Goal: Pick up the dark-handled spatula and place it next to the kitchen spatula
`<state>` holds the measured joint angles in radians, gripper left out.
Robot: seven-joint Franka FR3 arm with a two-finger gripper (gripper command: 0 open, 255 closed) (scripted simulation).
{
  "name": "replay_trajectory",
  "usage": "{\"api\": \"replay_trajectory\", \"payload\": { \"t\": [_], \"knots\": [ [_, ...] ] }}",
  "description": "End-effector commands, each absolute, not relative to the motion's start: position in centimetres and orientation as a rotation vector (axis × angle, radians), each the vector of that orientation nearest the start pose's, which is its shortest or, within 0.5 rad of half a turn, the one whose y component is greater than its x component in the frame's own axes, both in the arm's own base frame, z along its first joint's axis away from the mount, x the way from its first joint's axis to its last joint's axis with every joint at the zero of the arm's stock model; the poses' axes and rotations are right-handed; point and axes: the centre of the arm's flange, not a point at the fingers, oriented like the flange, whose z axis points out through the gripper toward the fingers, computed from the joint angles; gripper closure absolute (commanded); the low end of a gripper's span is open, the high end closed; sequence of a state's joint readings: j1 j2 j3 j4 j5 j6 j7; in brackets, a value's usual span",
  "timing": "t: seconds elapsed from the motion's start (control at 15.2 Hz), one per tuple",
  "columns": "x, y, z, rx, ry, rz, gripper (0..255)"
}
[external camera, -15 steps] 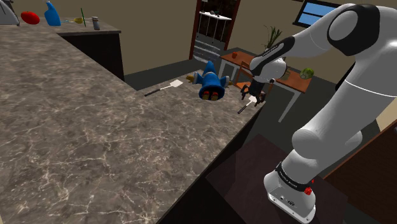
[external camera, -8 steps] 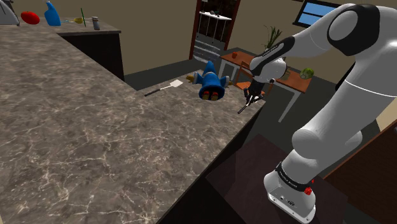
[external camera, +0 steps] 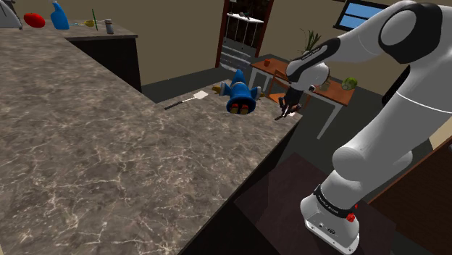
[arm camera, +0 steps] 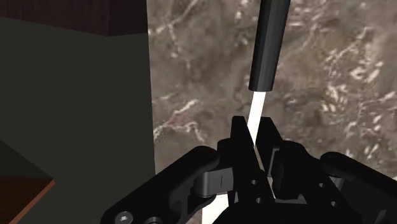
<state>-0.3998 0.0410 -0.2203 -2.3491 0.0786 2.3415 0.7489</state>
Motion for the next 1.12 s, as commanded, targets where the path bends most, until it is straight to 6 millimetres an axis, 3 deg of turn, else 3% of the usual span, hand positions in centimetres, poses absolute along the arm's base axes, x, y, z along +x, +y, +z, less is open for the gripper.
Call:
{"api": "replay_trajectory", "payload": {
  "t": [0.0,0.66,1.06],
  "knots": [
    [40.8,-29.0,32.1,-2.344,2.025,0.078,255],
    [40.8,-29.0,37.3,-2.344,2.025,0.078,255],
    [44.6,-22.0,37.4,-2.344,2.025,0.078,255]
  ]
}}
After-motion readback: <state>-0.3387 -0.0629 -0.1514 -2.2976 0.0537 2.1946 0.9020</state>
